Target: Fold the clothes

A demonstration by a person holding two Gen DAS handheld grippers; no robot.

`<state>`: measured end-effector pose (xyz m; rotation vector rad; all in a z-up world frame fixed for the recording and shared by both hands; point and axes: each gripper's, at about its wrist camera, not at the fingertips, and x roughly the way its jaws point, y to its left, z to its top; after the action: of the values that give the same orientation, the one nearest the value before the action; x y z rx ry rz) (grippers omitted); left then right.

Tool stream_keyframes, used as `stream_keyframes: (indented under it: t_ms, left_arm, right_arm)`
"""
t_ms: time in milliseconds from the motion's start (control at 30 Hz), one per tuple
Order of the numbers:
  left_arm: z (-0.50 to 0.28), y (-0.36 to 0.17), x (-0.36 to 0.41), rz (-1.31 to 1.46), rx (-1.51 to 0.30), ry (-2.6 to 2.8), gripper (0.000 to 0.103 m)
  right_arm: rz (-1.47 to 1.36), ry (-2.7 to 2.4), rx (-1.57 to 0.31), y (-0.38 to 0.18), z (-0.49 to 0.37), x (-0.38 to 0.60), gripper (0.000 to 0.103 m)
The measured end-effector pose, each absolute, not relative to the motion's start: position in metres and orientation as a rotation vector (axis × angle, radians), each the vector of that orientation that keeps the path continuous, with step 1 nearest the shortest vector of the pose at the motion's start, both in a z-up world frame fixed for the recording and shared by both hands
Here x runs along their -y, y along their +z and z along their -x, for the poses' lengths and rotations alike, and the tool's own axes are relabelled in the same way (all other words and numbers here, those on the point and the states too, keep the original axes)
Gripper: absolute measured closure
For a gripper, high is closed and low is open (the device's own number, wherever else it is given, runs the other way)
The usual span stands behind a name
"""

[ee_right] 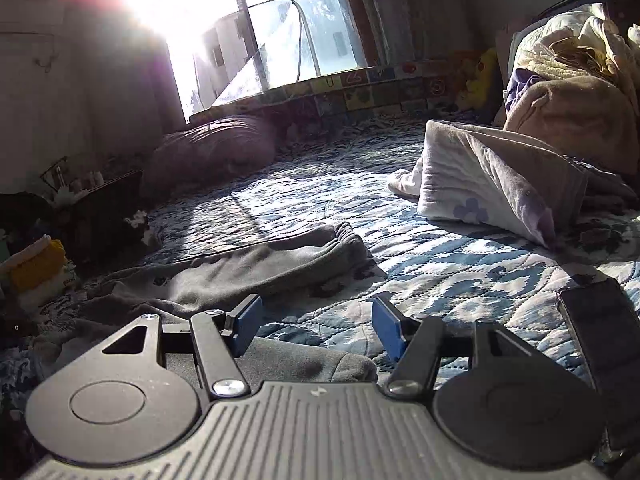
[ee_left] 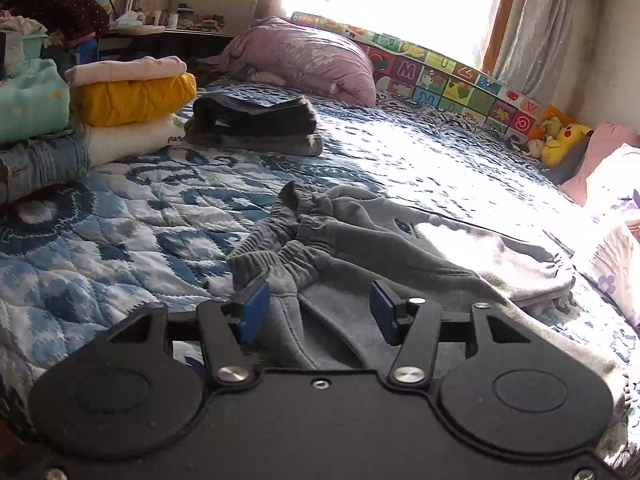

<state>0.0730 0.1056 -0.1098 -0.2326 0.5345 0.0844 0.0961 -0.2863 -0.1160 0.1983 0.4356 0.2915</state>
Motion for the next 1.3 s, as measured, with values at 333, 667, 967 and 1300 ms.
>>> stream_keyframes:
  t_ms: [333, 667, 967, 1300]
  left_arm:
    - [-0.089, -0.149, -0.046, -0.13, -0.741, -0.088, 0.042]
    - [-0.076, -0.115, -0.053, 0.06, -0.72, -0.092, 0.042]
    - [-0.114, -0.032, -0.085, 0.289, -0.546, 0.006, 0.042]
    - [-0.209, -0.065, -0.129, 0.396, -0.569, 0.138, 0.044]
  right_arm:
    - [0.128, 0.443, -0.695, -0.146, -0.09, 0.225, 0.045]
    - [-0.058, 0.445, -0.688, -0.133, -0.097, 0.247, 0.045]
    - [-0.331, 0.415, -0.579, -0.082, -0.152, 0.281, 0.038]
    - [-0.58, 0.253, -0.628, -0.117, -0.281, 0.326, 0.038]
